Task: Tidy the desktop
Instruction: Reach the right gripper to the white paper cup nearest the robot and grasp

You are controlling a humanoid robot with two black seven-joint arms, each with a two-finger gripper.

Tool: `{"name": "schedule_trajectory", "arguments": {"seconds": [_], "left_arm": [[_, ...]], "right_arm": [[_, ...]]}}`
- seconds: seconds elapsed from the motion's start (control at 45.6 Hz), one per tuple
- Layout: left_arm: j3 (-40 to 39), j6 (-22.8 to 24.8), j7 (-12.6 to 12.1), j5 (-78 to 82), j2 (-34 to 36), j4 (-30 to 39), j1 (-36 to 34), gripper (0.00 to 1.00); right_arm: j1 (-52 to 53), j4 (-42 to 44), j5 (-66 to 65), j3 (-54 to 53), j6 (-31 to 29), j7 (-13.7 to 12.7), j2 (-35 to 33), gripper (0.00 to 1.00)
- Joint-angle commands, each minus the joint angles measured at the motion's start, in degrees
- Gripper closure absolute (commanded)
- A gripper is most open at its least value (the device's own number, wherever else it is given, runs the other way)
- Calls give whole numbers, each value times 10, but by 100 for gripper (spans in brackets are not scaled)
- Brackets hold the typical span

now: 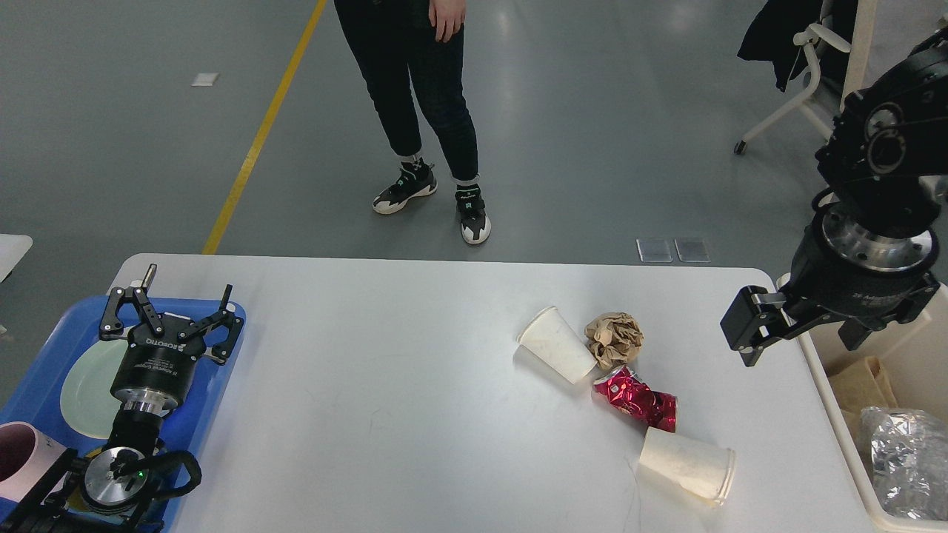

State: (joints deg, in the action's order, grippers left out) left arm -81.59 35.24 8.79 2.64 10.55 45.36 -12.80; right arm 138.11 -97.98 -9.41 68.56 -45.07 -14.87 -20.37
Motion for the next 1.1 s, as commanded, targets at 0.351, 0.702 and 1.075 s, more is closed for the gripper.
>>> {"name": "schedule_trajectory", "arguments": {"seconds": [0.351,0.702,1.075], "left_arm": [[-1,0,0,0,0,1,0,3],[-1,1,0,0,1,0,0,3],[-1,1,-1,0,0,0,0,3]], "right_arm": [[-66,35,-2,-20,62,-1,6,0],[-230,17,-332,-95,165,2,46,1],[-390,23,-562,-126,218,-4,93,0]]}}
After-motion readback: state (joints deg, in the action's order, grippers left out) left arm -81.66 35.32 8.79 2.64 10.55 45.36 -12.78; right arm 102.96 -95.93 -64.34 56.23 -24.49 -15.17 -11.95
